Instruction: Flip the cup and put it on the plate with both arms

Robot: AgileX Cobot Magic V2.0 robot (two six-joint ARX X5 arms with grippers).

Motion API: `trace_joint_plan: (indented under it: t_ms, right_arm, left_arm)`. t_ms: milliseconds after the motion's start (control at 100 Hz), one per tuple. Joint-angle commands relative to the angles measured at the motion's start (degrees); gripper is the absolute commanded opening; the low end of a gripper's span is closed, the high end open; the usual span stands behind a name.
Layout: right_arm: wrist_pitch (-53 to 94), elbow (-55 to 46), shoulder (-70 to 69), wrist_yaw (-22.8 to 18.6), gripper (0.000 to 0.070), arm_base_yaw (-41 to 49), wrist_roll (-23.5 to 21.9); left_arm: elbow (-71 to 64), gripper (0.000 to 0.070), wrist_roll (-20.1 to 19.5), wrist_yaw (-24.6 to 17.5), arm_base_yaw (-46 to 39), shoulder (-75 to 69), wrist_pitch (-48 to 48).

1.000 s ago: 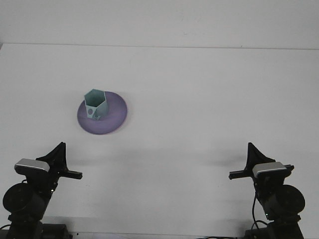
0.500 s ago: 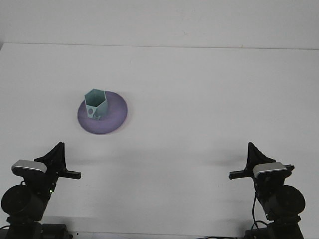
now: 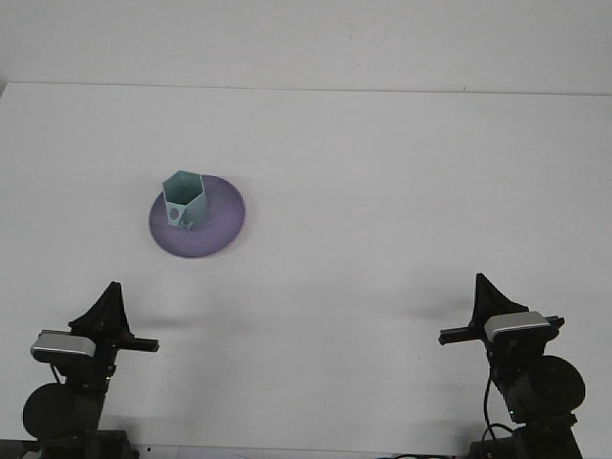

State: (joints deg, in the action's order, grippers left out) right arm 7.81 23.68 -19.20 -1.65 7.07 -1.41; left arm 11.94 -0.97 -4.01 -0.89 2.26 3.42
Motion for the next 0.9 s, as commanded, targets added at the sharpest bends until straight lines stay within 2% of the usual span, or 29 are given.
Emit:
trace_joint_plan:
  t_ms: [0,320,400,500,890]
  right_arm:
    - [-0.6,0.1,0.1,0.2,0.0000,0.0,-0.7]
    - [-1.8,0.1,0.1,0.2,0.0000,0.0,-0.7]
    - [-1.8,0.1,0.1,0.2,0.0000,0.0,-0.7]
    - [-1.8,0.1,0.1,0.2,0.0000,0.0,-0.7]
    - [-1.8,0.1,0.1,0.2,0.0000,0.0,-0.7]
  left_arm:
    - [-2.8,0.0014,-0.9,0.0,0.0,-1.9,1.0]
    - [-11.1,0.0015,-0.9,-1.2,0.0,-2.1,7.2]
    - [-11.1,0.0015,-0.5,-2.8,0.0,-2.1,6.8]
    - [-11.1,0.0015,1.9,-3.5,0.0,-2.1,6.8]
    - [-11.1,0.0015,1.9,-3.5,0.0,-2.1,6.9]
